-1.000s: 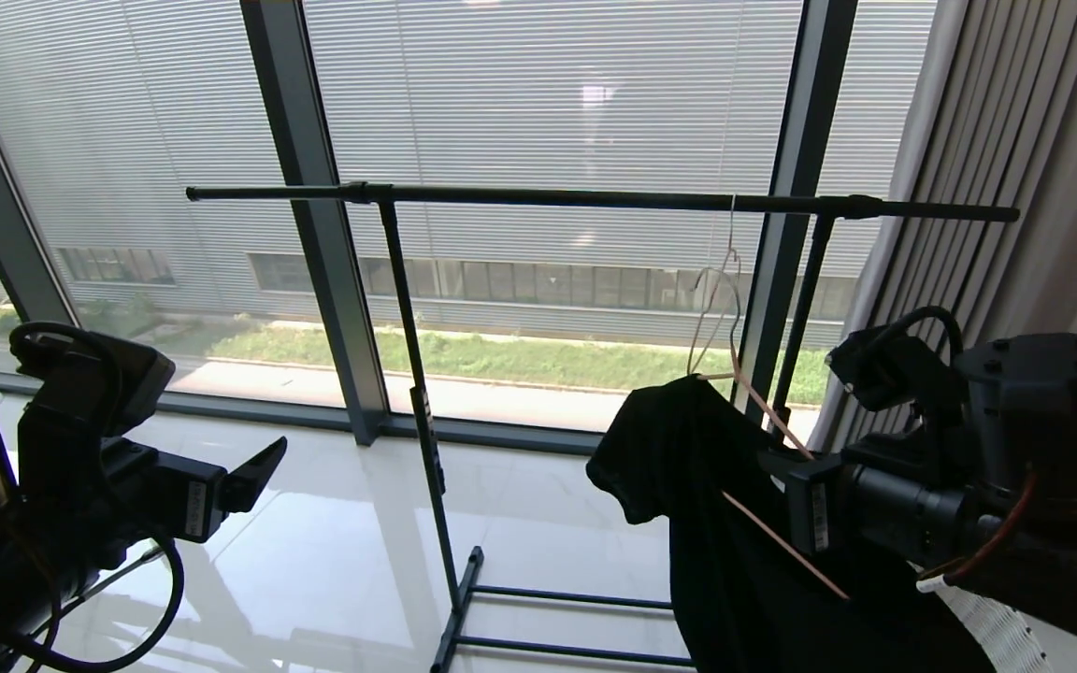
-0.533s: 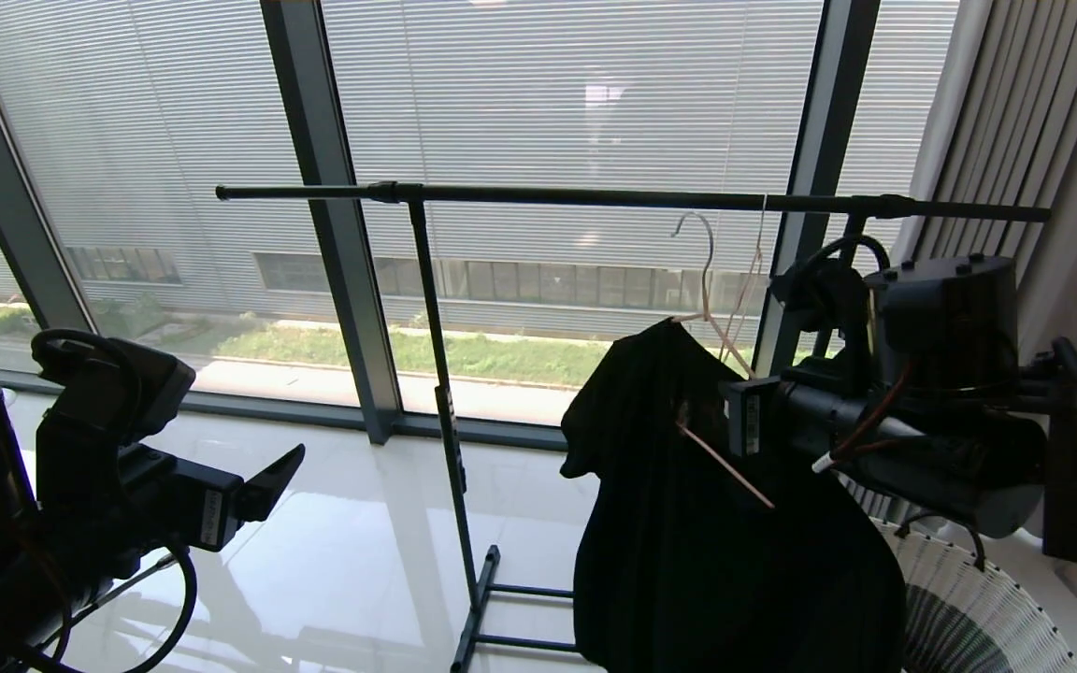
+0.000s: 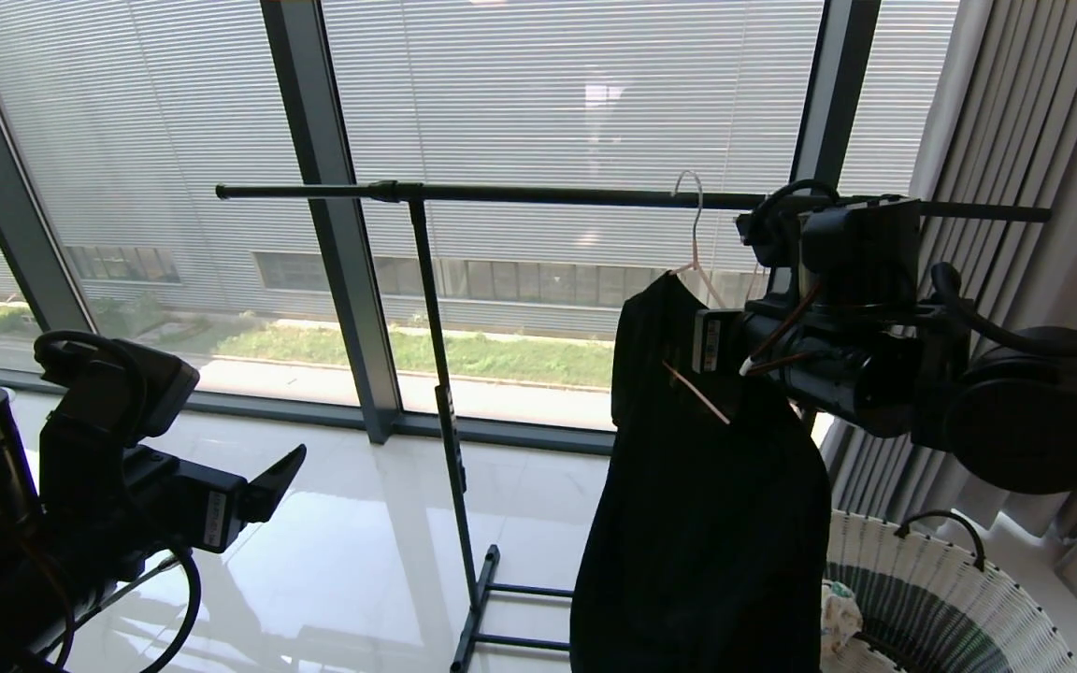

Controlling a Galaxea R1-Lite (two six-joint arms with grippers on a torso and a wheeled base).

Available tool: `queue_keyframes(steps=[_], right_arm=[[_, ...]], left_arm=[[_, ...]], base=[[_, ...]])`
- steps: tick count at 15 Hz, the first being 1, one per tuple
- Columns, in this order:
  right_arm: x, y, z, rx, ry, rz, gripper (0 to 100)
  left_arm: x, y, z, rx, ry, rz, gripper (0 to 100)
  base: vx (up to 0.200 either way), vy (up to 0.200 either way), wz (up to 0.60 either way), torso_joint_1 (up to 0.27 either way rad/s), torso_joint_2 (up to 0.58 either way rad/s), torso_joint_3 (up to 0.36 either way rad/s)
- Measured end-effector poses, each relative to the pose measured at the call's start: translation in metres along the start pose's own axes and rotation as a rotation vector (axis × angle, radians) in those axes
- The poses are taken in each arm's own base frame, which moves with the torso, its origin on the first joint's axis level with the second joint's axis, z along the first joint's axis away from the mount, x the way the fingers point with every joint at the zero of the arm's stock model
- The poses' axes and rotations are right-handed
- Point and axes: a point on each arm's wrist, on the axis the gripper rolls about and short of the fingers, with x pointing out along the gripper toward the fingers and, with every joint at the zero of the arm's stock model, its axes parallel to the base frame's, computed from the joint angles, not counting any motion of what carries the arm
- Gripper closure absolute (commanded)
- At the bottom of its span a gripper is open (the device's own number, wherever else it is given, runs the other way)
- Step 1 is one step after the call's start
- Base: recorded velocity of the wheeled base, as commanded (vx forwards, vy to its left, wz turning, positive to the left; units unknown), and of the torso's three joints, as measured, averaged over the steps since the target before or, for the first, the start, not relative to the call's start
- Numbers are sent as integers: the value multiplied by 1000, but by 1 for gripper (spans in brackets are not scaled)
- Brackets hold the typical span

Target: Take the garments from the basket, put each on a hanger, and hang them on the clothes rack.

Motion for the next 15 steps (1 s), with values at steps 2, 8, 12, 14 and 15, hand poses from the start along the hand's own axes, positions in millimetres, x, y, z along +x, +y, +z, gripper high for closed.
queue_keyframes(steps=[2,8,12,14,15], right_arm=[[1,1,0,-5,-4,-10,100],[7,3,6,6,-42,-68,100],[13,5,7,13,-57,-73,100],[13,6,7,12,-58,-78,100],[13,6,6,12,-57,-79,100]], left_arm=[[-2,1,0,-10,-4,4,0],[-4,0,1,-13,-14,-1,0],[-7,-8,1,2,-25,-46,0],[-7,-11,2,8,-28,-61,0],[-7,-11,2,9,-28,-63,0]], base=[[0,0,0,0,0,0],[100,0,0,-3,0,4],[200,0,0,5,2,0],[200,0,0,-2,0,2],[200,0,0,2,7,2]])
